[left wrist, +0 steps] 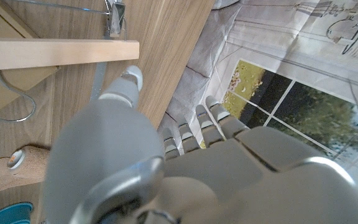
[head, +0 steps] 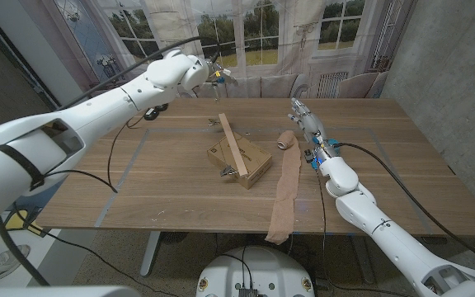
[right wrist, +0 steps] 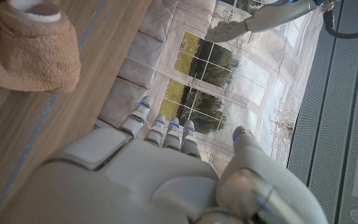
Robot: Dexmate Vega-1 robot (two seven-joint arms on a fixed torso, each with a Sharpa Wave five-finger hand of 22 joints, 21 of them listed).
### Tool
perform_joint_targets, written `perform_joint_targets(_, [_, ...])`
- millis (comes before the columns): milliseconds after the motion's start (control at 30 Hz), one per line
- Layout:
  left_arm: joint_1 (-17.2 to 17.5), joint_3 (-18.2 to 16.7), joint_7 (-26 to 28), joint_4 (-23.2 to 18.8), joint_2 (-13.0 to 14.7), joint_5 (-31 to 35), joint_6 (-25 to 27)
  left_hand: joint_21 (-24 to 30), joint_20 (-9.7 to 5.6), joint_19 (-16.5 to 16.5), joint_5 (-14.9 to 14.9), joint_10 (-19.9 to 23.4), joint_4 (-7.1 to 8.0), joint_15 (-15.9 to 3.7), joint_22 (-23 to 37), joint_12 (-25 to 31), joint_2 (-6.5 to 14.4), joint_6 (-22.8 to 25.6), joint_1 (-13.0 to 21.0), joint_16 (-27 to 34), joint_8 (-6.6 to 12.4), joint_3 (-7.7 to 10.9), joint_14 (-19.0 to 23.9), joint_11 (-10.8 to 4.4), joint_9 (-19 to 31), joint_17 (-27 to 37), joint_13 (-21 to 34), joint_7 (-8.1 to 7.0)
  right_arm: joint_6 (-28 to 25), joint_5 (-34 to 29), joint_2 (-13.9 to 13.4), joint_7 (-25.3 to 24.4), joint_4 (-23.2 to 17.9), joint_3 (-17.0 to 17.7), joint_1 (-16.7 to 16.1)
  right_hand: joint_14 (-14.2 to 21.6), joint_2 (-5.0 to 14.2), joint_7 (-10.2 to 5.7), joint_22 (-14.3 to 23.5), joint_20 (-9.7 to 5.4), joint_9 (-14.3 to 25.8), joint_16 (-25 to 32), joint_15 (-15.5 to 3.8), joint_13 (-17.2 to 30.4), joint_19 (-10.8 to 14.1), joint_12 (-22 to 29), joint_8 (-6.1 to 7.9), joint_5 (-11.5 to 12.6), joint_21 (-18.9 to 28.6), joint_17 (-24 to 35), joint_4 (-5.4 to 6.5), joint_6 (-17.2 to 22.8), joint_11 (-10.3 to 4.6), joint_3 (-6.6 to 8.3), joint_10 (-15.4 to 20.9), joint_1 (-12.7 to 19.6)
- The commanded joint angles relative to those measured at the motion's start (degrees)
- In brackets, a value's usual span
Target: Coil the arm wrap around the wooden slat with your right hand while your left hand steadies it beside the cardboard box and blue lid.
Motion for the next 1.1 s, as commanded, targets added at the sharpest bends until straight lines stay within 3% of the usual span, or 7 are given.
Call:
perform_joint_targets(33, [0.36,-0.4,1.84,2.76,-1.47,-2.0,-4.14,-0.06,-3.23,0.73,0.0,1.29,0.16,-7.42,0.03,1.96,0.22,2.23,1.76,-0.28,3.16,-0.99,1.15,-0.56,2.51,0.21,1.86,0.28,-0.51,0.1,-0.62,-0.56,-1.6,0.42,-1.11,0.32,0.1,-0.03,0.25,-0.23,0.31,0.31,0.34,0.18,0.49,0.26,0.27,0.08,-0.09,0.21,-0.16,0.61,-0.13,-0.06,0.7,-0.33])
perform_joint_targets(167, [0.16,0.37,1.77,3.35,-1.71,-1.61,-5.15,-1.54,-2.8,-1.32,0.03,-1.43,1.84,-5.52,-0.11,1.98,-2.22,-1.15,-1.55,-2.26,3.87,-5.24,-2.92,-0.2,3.94,0.18,3.11,1.42,-0.79,-0.07,-0.84,-0.71,-2.0,0.39,-1.32,0.35,0.12,-0.04,0.25,-0.22,0.31,0.3,0.31,0.18,0.52,0.25,0.28,0.08,-0.14,0.22,-0.14,0.68,-0.16,-0.07,0.71,-0.39])
perform_joint_targets(233, [-0.06,0.78,1.19,3.8,-2.01,-1.46,-5.45,-2.27,-2.23,-2.56,0.83,-3.02,2.04,-4.2,-0.12,1.73,-3.18,-3.91,-2.34,-3.05,2.75,-6.79,-5.9,0.36,3.26,0.03,3.3,1.83,-0.87,-0.14,-0.95,-0.74,-2.15,0.38,-1.39,0.35,0.13,-0.14,0.26,-0.22,0.31,0.3,0.35,0.18,0.53,0.23,0.32,0.08,-0.17,0.22,-0.13,0.79,-0.12,-0.08,0.7,-0.43])
perform_joint_targets(333, [-0.26,1.25,0.75,4.23,-2.25,-1.11,-5.74,-3.0,-0.16,-3.94,2.39,-5.18,2.95,-2.27,-0.13,1.33,-4.17,-6.81,-4.07,-3.0,0.21,-8.97,-8.66,2.31,1.55,-0.26,3.25,4.17,-1.03,-0.05,-0.94,-0.92,-2.39,0.43,-1.53,0.34,0.15,-0.46,0.26,-0.23,0.31,0.28,0.33,0.18,0.55,0.21,0.42,0.08,-0.23,0.23,-0.11,1.08,-0.09,-0.1,0.68,-0.5])
perform_joint_targets(500, [-0.59,2.65,0.3,3.96,-2.13,1.39,-6.14,-3.53,0.71,-5.23,3.5,-6.01,2.95,-2.2,-0.14,0.94,-4.68,-6.07,-4.0,-2.79,-0.27,-9.83,-9.29,2.46,0.72,-0.45,3.05,4.38,-1.22,-0.11,-0.95,-1.1,-2.5,0.41,-1.53,0.39,0.17,-0.71,0.26,-0.18,0.31,0.28,0.43,0.18,0.6,0.2,0.46,0.08,-0.3,0.23,-0.11,1.28,-0.06,-0.11,0.71,-0.56])
perform_joint_targets(600, [-0.82,3.54,0.15,3.94,-2.07,3.26,-6.63,-4.34,2.73,-7.97,5.01,-7.86,3.04,-1.74,-0.14,-0.47,-5.22,-6.75,-3.92,-2.48,-1.28,-10.88,-10.09,2.18,-0.19,-0.54,2.53,4.52,-1.27,-0.16,-0.82,-1.07,-2.27,0.29,-1.35,0.39,0.19,-0.77,0.26,-0.15,0.31,0.27,0.45,0.19,0.61,0.19,0.46,0.08,-0.33,0.23,-0.11,1.33,-0.08,-0.11,0.71,-0.58])
perform_joint_targets(1100, [-1.14,6.96,6.25,8.48,-3.29,9.37,-10.66,-4.09,3.53,-8.66,6.97,-8.21,3.37,-1.77,-0.14,-1.72,-4.68,-8.3,-3.6,-2.45,-2.76,-11.75,-11.7,1.8,-1.29,-0.62,1.65,4.23,-1.14,-0.16,0.52,-0.42,0.44,-0.45,0.37,0.42,0.22,-0.81,0.27,-0.1,0.31,0.23,0.44,0.19,0.65,0.17,0.4,0.09,-0.51,0.23,-0.11,1.36,-0.03,-0.13,0.78,-0.7])
